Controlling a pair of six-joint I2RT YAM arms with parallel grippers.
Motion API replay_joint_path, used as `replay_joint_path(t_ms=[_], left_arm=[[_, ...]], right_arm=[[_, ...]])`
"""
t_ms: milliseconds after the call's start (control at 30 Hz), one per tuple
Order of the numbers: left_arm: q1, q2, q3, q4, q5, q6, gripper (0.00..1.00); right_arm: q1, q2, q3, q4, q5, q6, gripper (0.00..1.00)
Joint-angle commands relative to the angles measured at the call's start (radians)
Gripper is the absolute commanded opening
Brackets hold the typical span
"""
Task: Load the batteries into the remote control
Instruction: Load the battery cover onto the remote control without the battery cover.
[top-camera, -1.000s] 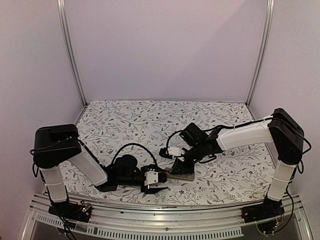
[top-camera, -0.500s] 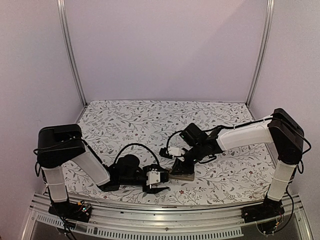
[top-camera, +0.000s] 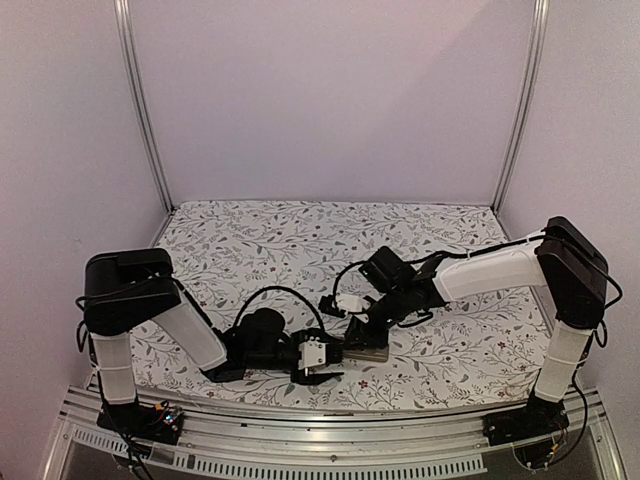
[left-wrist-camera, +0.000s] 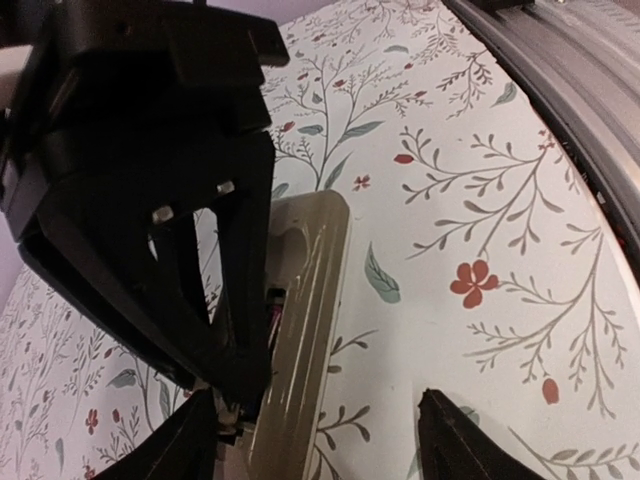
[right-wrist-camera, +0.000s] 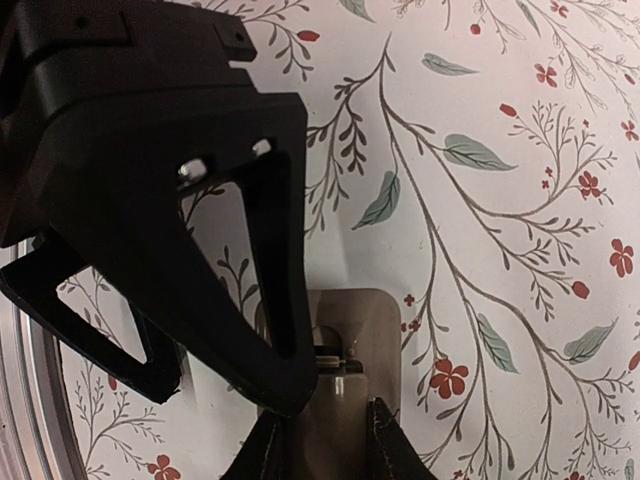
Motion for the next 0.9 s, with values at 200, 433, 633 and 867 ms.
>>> replay_joint_path(t_ms=[200,433,633,867], left_arm=[[0.001,0.001,-0.019,-0.040,-0.024,0.019,0.65],[0.001,-0.011,-0.027,-0.042,-0.030,0.019,0.65],[-0.001,-0.022,-0.020,-0.040,-0.027,0.015,0.65],[-0.002,-0.080,-0.028,-0.033,-0.025,0.005,0.66]], right_arm=[[0.015,-0.012,-0.012,0.017,-0.020,0.028,0.31],[0.018,-0.025,-0.013,0.017,-0.012,0.035,0.34],[0.018,-0.031,0.010,0.011,-0.008,0.036,0.38],[0.014,-0.076,0.040,0.011,-0.052,0.045,0.53]])
